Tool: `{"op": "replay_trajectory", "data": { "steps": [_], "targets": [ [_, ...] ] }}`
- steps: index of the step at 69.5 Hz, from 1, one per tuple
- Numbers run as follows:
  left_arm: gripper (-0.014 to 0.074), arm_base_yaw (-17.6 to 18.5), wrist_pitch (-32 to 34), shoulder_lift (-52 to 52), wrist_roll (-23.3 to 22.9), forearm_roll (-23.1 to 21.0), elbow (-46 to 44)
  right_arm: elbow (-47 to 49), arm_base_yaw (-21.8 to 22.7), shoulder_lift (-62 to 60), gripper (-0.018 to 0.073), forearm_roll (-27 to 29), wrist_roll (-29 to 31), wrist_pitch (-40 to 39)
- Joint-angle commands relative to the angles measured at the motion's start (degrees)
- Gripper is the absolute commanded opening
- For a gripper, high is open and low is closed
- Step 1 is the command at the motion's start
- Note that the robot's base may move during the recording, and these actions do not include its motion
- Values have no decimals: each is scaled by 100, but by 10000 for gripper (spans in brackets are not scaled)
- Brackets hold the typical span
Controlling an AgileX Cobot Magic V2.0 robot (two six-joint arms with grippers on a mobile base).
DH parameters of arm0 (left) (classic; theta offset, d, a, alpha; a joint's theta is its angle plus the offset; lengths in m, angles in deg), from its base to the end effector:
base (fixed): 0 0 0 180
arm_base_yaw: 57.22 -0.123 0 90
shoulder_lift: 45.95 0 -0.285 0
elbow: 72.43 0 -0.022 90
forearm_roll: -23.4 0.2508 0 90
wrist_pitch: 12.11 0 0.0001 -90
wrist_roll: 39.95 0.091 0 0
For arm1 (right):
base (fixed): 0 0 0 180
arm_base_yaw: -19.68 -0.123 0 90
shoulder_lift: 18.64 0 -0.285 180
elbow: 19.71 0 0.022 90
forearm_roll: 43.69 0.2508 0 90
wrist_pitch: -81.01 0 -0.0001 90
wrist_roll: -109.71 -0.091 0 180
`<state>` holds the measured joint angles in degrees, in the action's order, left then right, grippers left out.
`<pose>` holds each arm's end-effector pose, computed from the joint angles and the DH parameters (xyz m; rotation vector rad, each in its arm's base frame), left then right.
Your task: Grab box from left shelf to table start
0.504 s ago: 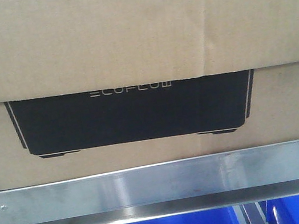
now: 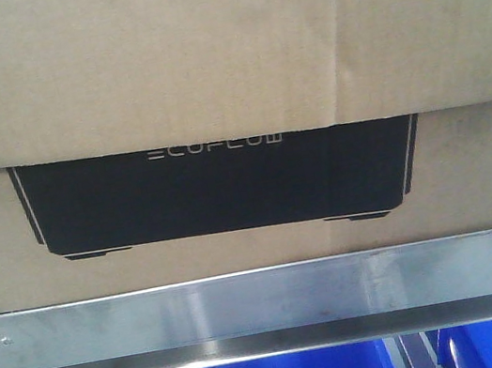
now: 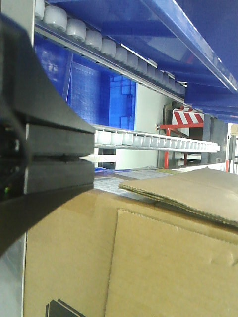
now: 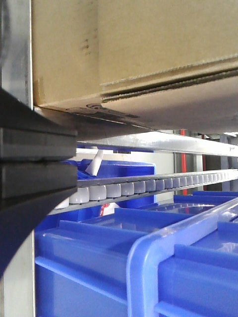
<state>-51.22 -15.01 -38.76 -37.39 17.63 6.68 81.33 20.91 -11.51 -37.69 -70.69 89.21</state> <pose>0.0567 -0.0064 0.1980 0.0420 1.5575 -0.1307 0.0567 0.0002 0.1906 0.0972 1.6426 0.0804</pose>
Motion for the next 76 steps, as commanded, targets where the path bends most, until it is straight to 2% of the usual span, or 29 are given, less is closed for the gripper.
{"op": "replay_trajectory", "data": {
  "steps": [1,10,18,26,33,41,53,59,69,73,76],
  "targets": [
    [-99,39,526,-81,6,-44,-18,104,8,-71,59,-40,40,-517],
    [-99,39,526,-81,6,-44,-18,104,15,-71,59,-40,40,-575],
    [-99,39,833,-81,6,-65,-28,104,15,-71,59,-110,40,-630],
    [-99,39,1381,-81,6,-142,-87,104,15,-71,59,-110,40,-1047],
    [-99,39,1408,-26,6,-142,-409,195,15,-71,59,-110,40,-1409],
    [-99,39,974,124,6,-142,-1177,615,15,-66,59,-110,40,-1403],
    [-99,39,-355,896,6,-131,-2664,1540,15,204,59,-110,40,-944],
    [-95,39,-786,1337,6,-142,-3259,1917,15,455,59,-110,40,-676],
    [-85,46,-1370,2156,6,-180,-4098,2057,15,683,59,-110,40,-757],
    [-41,46,-1691,2530,6,-180,-4461,2057,15,716,59,-110,40,-778],
    [27,46,-1890,2710,6,-191,-4667,2057,15,716,59,-110,40,-778]
  ]
}}
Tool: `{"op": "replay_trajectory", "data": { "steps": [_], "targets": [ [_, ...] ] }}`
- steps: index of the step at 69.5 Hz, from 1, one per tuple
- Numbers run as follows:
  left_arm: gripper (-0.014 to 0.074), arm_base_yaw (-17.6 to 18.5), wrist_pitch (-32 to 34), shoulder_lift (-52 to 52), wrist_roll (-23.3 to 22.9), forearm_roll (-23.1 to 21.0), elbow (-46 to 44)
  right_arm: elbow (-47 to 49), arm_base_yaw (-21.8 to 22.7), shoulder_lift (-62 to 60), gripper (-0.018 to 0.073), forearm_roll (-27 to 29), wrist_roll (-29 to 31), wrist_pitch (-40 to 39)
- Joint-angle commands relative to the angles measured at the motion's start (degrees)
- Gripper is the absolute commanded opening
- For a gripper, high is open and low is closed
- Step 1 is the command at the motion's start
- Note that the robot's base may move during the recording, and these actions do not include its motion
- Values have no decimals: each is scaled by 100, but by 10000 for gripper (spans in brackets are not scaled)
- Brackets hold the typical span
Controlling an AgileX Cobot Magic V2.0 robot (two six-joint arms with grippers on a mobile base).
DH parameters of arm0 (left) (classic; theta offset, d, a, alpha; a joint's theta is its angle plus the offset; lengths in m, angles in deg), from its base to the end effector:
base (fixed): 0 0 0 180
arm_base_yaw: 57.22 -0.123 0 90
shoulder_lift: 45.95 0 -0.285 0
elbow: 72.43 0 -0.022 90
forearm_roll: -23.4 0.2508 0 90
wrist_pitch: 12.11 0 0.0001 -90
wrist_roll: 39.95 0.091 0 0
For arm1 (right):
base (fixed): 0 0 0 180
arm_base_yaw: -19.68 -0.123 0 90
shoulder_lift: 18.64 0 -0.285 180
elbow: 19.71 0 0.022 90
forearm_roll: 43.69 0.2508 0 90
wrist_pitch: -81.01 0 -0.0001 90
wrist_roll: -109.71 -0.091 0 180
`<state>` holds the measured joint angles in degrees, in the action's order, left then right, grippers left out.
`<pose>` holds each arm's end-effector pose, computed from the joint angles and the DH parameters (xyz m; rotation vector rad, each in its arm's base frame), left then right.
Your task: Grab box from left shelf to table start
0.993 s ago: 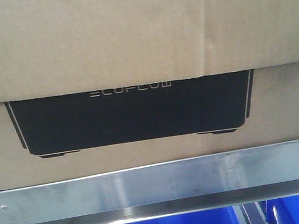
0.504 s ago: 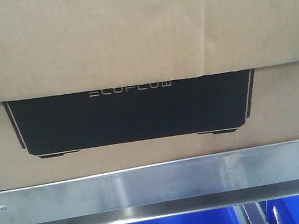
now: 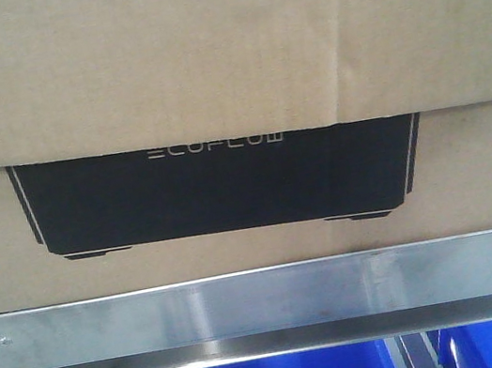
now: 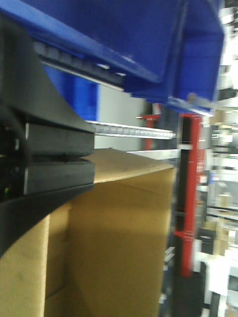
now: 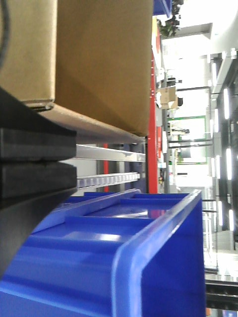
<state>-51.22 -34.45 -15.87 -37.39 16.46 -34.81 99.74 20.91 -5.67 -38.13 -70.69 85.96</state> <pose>0.0672 -0.0113 0.3814 0.0654 1.5701 -0.1713 0.0457 -0.0002 0.2973 0.0786 1.3673 0.0747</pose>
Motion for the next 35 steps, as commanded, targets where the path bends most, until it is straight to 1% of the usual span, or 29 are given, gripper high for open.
{"op": "replay_trajectory", "data": {
  "steps": [1,4,6,12,15,19,29,31,35],
  "targets": [
    [52,46,-14,525,6,-82,-581,216,15,132,59,-67,40,-453],
    [135,46,-231,760,6,-82,-794,216,15,132,59,-67,40,-453],
    [214,46,-341,857,6,-82,-900,216,15,132,59,-67,40,-453],
    [397,46,-530,1284,6,-118,-1178,216,15,132,59,-67,40,-453],
    [449,46,-612,1465,6,-222,-1305,216,15,132,59,-67,40,-453],
    [489,46,-736,1745,6,-369,-1515,216,15,132,59,-67,40,-453],
    [495,46,-1285,2447,20,-915,-2226,216,15,132,59,-67,40,-440],
    [495,46,-1419,2635,31,-989,-2382,216,15,132,59,-67,40,-436],
    [495,46,-1772,2972,31,-1001,-2781,216,15,132,59,-67,40,-398]
  ]
}}
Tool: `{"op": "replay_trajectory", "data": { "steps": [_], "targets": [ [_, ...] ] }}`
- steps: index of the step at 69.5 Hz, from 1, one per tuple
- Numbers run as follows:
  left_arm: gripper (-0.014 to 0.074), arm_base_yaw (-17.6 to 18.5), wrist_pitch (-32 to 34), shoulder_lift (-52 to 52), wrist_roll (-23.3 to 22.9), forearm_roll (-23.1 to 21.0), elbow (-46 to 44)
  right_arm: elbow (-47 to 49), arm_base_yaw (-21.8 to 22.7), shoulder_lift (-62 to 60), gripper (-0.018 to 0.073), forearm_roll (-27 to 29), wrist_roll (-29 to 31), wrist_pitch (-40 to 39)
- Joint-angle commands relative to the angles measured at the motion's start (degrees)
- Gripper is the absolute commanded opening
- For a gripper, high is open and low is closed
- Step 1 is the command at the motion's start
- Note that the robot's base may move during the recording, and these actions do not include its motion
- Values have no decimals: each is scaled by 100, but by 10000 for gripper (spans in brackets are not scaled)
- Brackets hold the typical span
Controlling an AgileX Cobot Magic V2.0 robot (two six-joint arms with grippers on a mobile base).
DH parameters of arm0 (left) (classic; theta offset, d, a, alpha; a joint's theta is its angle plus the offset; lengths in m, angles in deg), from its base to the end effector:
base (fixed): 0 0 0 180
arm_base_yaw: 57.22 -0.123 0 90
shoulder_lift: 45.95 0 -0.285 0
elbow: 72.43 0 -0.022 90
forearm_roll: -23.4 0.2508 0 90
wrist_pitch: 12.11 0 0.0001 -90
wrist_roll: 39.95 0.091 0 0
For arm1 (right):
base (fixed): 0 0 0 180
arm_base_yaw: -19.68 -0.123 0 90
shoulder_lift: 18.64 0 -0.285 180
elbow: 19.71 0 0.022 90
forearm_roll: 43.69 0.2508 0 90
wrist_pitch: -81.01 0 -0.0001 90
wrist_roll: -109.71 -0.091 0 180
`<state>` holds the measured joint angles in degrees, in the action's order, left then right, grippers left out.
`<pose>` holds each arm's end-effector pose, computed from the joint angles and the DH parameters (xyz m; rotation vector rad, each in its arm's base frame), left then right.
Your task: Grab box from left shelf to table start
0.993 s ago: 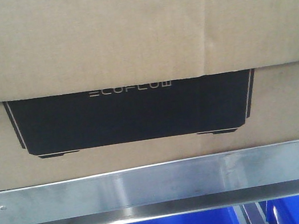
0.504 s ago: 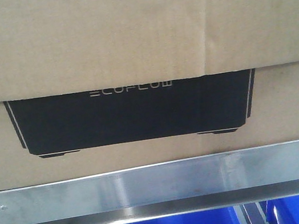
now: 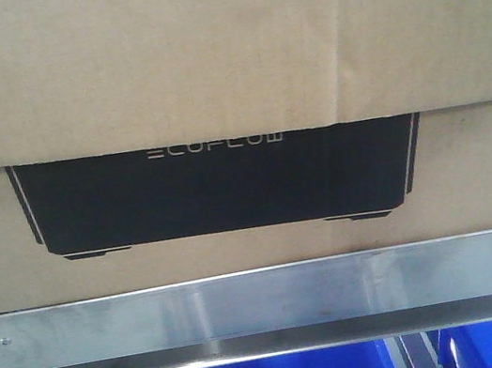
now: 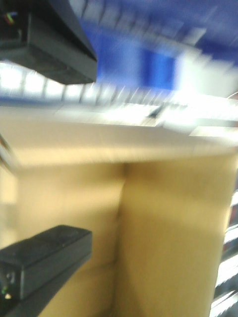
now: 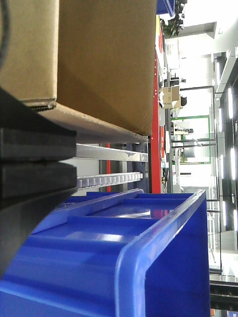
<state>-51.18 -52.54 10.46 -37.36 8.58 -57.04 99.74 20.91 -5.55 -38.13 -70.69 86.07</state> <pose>0.1548 -0.0316 0.4270 0.0643 1.9502 -0.3333 0.0461 -0.0002 0.2971 0.0787 1.3713 0.0747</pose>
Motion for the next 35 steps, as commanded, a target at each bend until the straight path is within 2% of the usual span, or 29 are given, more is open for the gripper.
{"op": "replay_trajectory", "data": {
  "steps": [1,11,18,26,35],
  "targets": [
    [495,42,-31,464,29,-212,-636,216,15,121,59,-67,40,-399],
    [495,42,-737,1352,29,-174,-1433,216,15,121,59,-67,40,-284],
    [495,42,-1118,1953,29,185,-2012,216,15,121,59,-67,40,-280],
    [494,42,-1413,2516,29,602,-2535,216,15,121,59,-67,40,-280],
    [494,42,-1530,3009,29,624,-2936,216,15,121,59,-67,40,-246]
  ]
}}
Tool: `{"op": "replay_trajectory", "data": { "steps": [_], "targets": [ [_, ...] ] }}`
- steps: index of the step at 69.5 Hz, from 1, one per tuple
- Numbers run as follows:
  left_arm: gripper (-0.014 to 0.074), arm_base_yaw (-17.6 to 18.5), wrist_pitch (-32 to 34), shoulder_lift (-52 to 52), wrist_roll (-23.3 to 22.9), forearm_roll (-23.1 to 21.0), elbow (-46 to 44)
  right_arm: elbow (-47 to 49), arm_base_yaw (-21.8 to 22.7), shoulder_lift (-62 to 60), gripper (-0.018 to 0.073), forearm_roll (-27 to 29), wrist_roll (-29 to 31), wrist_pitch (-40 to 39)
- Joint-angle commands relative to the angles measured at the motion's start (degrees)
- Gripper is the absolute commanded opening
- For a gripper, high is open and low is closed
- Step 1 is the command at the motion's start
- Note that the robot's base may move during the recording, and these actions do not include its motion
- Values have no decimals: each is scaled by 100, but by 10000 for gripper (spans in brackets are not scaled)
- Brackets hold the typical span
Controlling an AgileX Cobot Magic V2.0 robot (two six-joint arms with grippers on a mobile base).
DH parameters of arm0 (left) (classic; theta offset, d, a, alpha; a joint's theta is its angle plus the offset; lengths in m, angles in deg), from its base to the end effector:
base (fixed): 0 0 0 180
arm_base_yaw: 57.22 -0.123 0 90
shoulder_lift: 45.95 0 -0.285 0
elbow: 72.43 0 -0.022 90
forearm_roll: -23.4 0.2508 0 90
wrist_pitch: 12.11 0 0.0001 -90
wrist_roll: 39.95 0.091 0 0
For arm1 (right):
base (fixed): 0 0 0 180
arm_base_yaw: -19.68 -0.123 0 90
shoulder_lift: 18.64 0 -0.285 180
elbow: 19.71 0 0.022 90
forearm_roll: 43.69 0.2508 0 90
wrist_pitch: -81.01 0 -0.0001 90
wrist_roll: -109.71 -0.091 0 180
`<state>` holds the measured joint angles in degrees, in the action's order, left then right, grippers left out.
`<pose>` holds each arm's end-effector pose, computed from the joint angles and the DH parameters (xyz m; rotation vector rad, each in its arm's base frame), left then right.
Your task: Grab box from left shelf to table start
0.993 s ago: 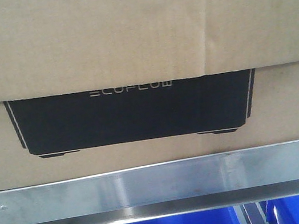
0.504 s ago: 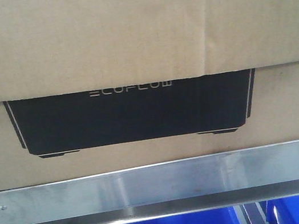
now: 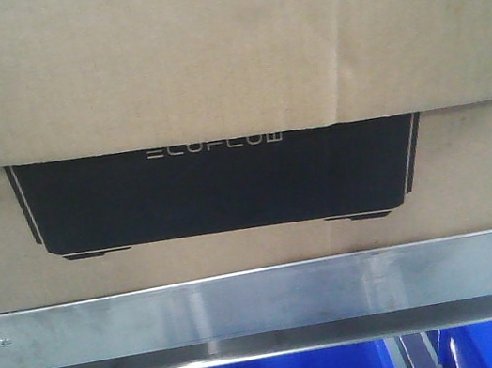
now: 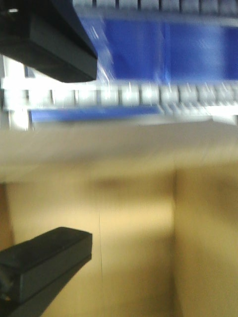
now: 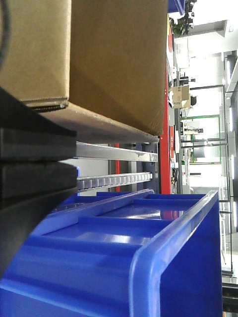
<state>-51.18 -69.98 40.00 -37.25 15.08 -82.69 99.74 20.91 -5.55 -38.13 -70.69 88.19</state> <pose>0.2804 -0.0409 0.4286 0.1490 2.3239 -0.2111 0.0467 0.0001 0.2938 0.0779 1.4083 0.0763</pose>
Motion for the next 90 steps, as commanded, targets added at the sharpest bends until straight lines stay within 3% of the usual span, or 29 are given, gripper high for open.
{"op": "replay_trajectory", "data": {
  "steps": [1,29,50,61,80,90],
  "targets": [
    [494,42,213,116,18,-37,-400,216,15,121,59,-67,40,-452],
    [355,73,-178,677,18,-72,-710,216,15,121,59,-67,40,-369],
    [262,609,-188,728,-63,671,-710,216,15,121,59,-67,40,-369],
    [145,609,-190,803,-505,832,-710,216,15,121,59,-67,40,-365],
    [-105,609,-200,875,-588,832,-710,216,15,121,59,-67,40,-376],
    [-102,609,-200,875,-586,832,-710,417,15,186,97,-67,40,-2]
  ]
}}
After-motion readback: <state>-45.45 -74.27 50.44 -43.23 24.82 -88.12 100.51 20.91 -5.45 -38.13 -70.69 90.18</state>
